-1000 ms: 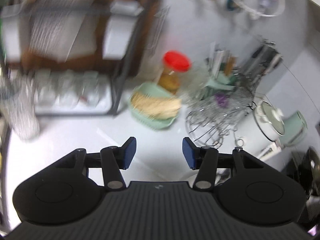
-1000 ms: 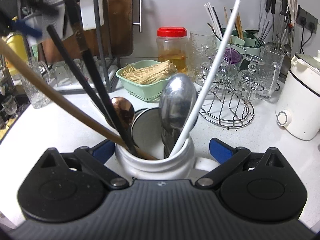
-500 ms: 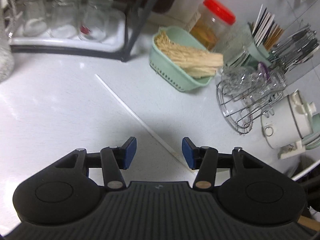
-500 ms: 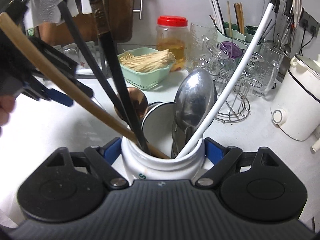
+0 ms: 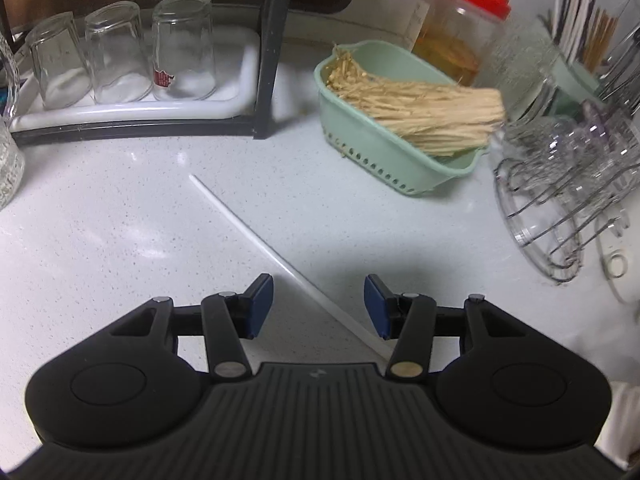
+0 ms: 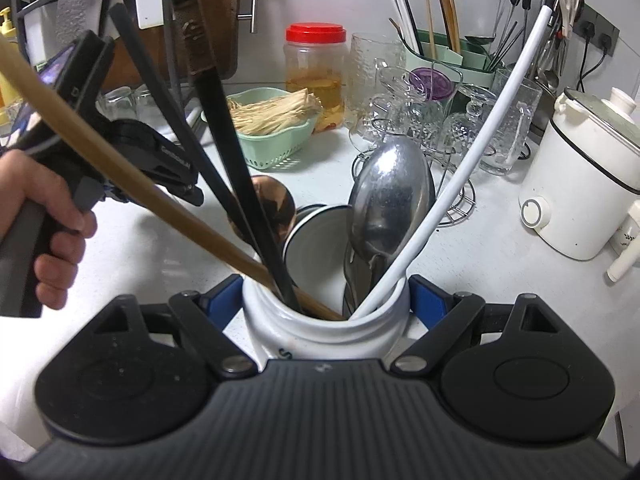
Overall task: Organize utensils
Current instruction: 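Move the left tool over the long white stick and close on it, then lift the white stick off the counter with the left tool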
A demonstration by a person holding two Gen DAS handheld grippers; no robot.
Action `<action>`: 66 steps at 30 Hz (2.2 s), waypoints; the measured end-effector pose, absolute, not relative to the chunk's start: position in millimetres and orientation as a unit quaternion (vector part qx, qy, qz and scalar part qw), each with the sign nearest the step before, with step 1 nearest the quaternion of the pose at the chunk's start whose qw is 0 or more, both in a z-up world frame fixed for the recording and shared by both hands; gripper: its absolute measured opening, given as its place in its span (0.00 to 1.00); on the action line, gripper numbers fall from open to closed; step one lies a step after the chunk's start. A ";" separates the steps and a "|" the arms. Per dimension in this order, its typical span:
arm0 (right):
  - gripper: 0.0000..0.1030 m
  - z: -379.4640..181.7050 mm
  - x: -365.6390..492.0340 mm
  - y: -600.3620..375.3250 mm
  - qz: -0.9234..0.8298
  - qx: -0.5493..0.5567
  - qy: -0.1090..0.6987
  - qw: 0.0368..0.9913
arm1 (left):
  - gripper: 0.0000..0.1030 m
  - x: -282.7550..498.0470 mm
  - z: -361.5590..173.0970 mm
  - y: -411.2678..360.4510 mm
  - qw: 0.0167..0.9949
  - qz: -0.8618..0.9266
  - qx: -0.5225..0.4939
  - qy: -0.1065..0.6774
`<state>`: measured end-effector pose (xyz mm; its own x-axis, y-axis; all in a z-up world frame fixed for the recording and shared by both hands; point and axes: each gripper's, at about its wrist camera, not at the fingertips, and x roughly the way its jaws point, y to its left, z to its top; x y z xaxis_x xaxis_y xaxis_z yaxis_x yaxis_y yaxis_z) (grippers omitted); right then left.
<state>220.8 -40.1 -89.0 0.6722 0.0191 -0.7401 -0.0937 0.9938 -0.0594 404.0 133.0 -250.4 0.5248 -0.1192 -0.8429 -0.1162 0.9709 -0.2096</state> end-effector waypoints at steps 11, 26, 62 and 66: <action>0.88 -89.5 223.8 -38.5 0.023 -0.046 0.408 0.912 | 0.52 408.9 -254.2 125.0 0.864 0.006 -0.062 0.500; 0.88 -89.6 233.3 -33.5 0.001 -0.038 0.424 0.905 | 0.09 403.6 -252.2 160.5 0.846 -0.037 -0.091 0.524; 0.87 -90.3 232.7 -31.3 0.041 -0.051 0.425 0.903 | 0.00 279.0 -230.2 167.3 0.834 -0.094 -0.075 0.539; 0.87 -91.0 228.0 -32.3 0.056 -0.054 0.417 0.905 | 0.00 262.6 -227.6 160.2 0.829 -0.085 -0.079 0.547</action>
